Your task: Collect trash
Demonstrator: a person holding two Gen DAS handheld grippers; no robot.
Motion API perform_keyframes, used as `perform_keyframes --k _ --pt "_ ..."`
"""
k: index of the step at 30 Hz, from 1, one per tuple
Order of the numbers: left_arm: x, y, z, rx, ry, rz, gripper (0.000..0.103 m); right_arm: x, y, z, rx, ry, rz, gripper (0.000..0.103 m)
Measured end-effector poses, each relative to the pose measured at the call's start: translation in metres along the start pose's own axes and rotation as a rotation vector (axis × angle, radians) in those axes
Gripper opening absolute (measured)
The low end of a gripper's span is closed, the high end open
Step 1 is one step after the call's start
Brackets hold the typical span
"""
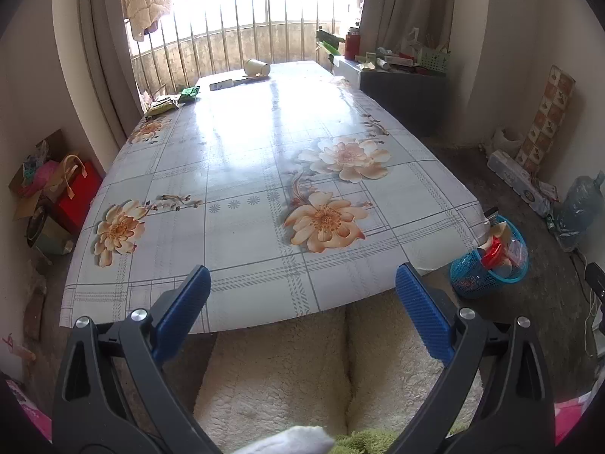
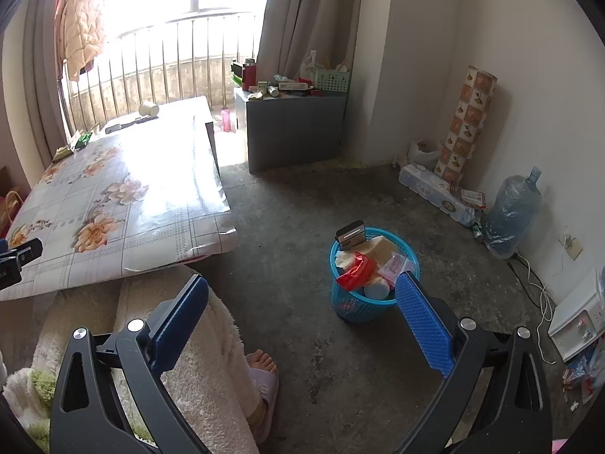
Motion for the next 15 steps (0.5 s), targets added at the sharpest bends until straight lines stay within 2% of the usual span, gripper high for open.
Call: perform_keyframes --k 15 --pt "0.0 -0.015 0.001 -0.044 0.006 0.025 0.094 -0.003 0.001 0.003 -0.002 0.01 -0.006 0.096"
Point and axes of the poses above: each gripper's, at about its wrist camera, not at the fingertips, and x roughly against the way its jaws point, y to its left, z to its underside, the point moved 7 cm from there along -x, roughly the way its jaws point, and after that the axes turned 9 degrees about -x, right-handed, at the moved point
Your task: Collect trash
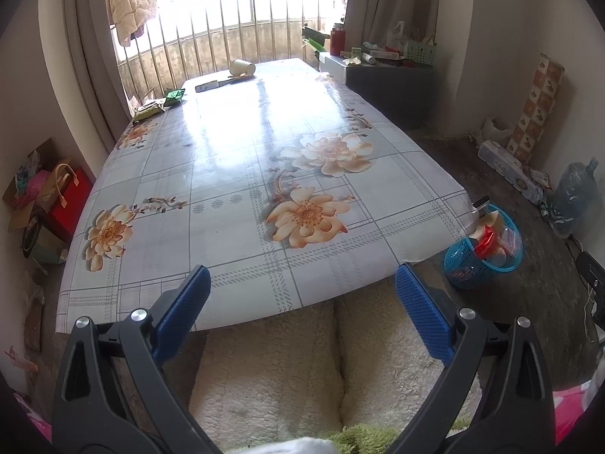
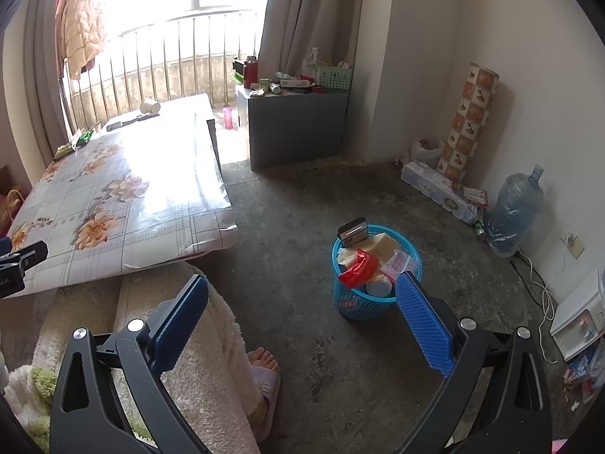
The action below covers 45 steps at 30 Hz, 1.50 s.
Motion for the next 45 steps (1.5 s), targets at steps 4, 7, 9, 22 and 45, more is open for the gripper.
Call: perform_keyframes --k 4,7,9,22,45 --pt "0.0001 -0.0014 0.0013 -0.007 0.002 0.001 0.094 -0.0014 0.0013 0.0019 0.005 0.004 -0.003 0.096" --pt "0.0003 -0.0015 0.0011 -0.006 0.001 0.002 0.094 -0.0017 0.0027 0.0031 0.011 0.005 -0.005 0.096" --pt "0.0001 -0.0016 0.0011 -0.008 -0.002 0.0 0.094 -0.0016 0.0035 0.0037 0.013 0.005 -0.006 0.096" --pt "-0.0011 -0.0019 0.0023 -0.01 0.007 0.006 0.094 -0.0017 0.0037 0.0038 0.015 0.008 -0.009 0.096" --pt "-0.0072 -0.0056 0.0069 -0.028 0.029 0.032 0.094 -0.0045 0.0041 0.0098 0.02 0.018 -0.015 0.096"
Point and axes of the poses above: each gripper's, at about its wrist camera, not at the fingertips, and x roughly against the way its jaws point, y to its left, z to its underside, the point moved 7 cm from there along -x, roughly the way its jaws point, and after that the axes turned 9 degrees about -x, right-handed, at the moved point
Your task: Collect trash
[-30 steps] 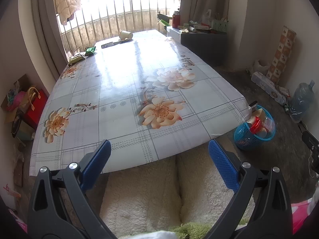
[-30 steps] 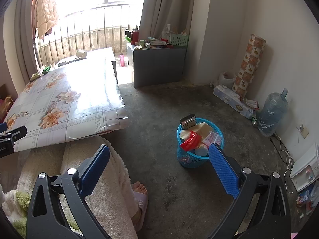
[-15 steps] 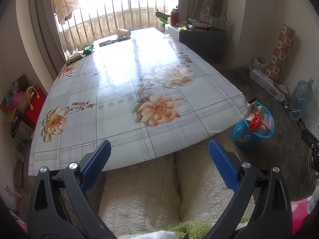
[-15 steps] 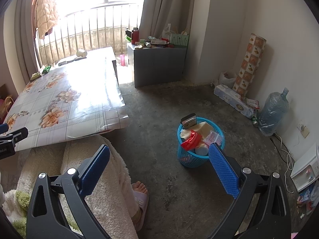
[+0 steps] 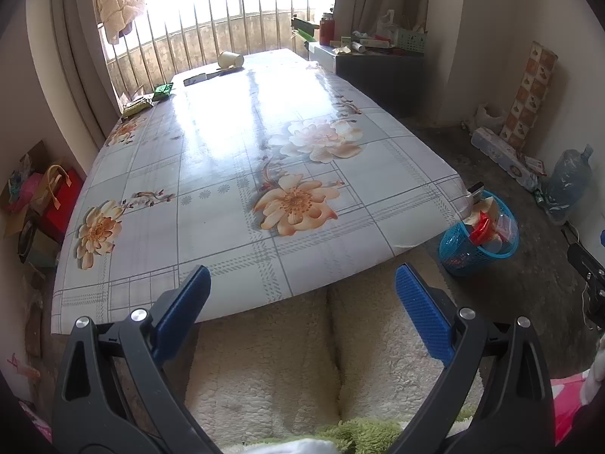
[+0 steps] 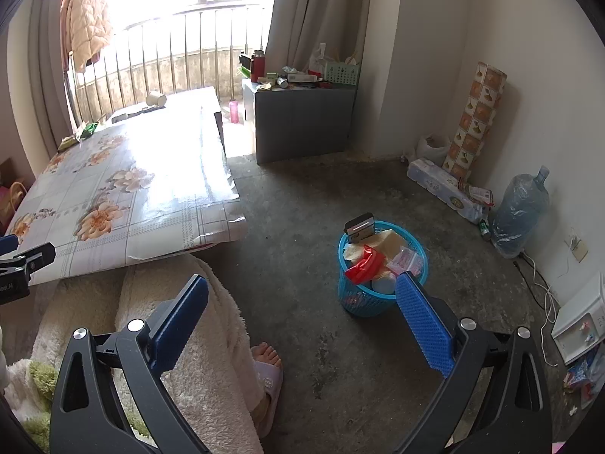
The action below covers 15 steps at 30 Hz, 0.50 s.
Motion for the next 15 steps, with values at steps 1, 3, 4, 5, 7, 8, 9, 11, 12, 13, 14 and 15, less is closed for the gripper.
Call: perform_keyframes --k 1,3,4,5,7,8,9,11,12,13,14,15 --pt "-0.0005 0.0006 0.0 0.0 0.001 0.0 0.094 -0.0001 -0.0002 -0.0006 0.0 -0.001 0.001 0.096" --pt "-0.0007 0.0008 0.0005 0.001 0.004 0.0 0.094 -0.0001 0.0 -0.0002 0.0 0.0 0.0 0.096" --pt "-0.0007 0.0008 0.0007 0.002 0.005 0.0 0.094 -0.0001 0.0001 -0.0001 0.001 0.0 0.0 0.096" --pt "-0.0007 0.0008 0.0008 0.001 0.005 0.0 0.094 -0.0002 0.0 -0.0006 0.0 -0.001 0.0 0.096" --pt "-0.0006 0.0008 0.0007 0.002 0.005 0.0 0.094 -0.0002 0.0002 -0.0001 0.0 0.0 0.0 0.096" --pt "-0.0007 0.0007 0.0006 0.002 0.005 0.0 0.094 -0.0001 0.0002 -0.0006 0.0 0.0 0.0 0.096" --pt "-0.001 0.0011 0.0009 0.003 0.006 0.0 0.094 -0.0001 0.0003 -0.0004 0.0 -0.001 0.0 0.096" --pt "-0.0015 0.0017 0.0013 0.004 0.009 0.001 0.094 -0.0003 0.0004 0.0001 0.0 0.0 0.0 0.096" --pt "-0.0015 0.0018 0.0018 0.005 0.01 0.001 0.094 -0.0002 0.0004 -0.0003 0.0 0.0 0.0 0.096" --pt "-0.0021 0.002 0.0017 0.005 0.011 0.001 0.094 -0.0002 0.0004 -0.0006 0.0 0.0 0.0 0.096" --pt "-0.002 0.0021 0.0022 0.005 0.011 0.001 0.094 -0.0002 0.0006 0.0 0.0 0.001 0.0 0.096" --pt "-0.002 0.0022 0.0021 0.005 0.011 0.001 0.094 -0.0001 0.0006 -0.0004 0.0 0.001 0.0 0.096"
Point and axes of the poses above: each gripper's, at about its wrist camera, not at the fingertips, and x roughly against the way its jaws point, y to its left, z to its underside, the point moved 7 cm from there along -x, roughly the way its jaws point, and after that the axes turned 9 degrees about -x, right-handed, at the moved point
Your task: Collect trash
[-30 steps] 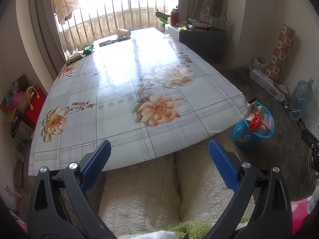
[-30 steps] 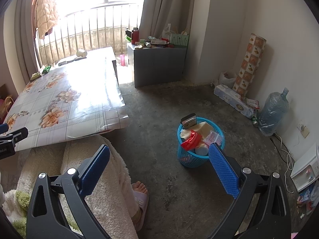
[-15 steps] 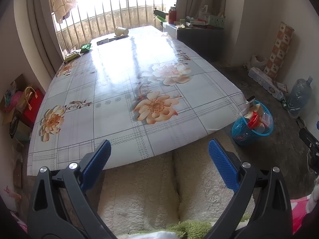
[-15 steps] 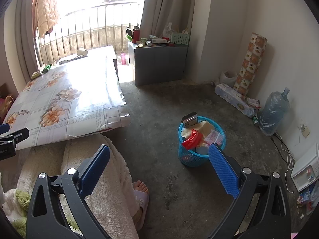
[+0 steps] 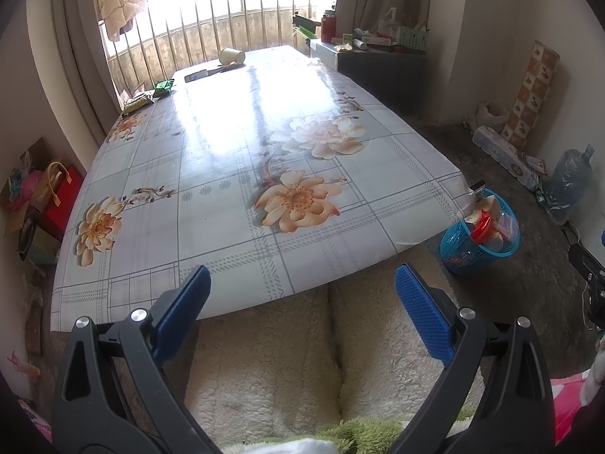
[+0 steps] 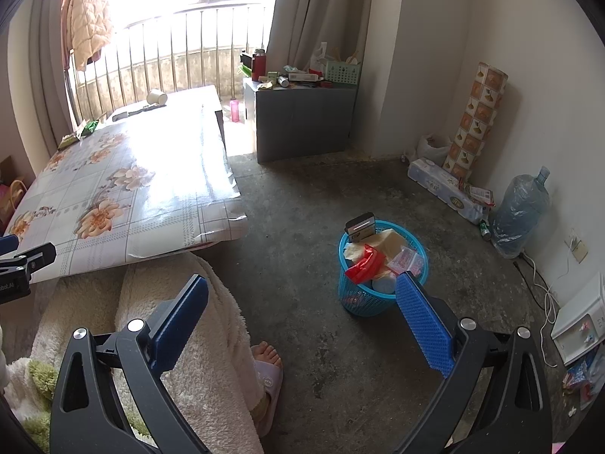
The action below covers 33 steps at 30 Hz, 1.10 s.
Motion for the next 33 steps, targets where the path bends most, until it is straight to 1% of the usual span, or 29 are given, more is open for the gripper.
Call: perform_keyframes --k 33 --pt "-0.0077 -0.0025 0.0035 -0.014 0.022 0.002 0.094 -0.006 -0.0023 0.0038 0.006 0.011 -0.007 0.096"
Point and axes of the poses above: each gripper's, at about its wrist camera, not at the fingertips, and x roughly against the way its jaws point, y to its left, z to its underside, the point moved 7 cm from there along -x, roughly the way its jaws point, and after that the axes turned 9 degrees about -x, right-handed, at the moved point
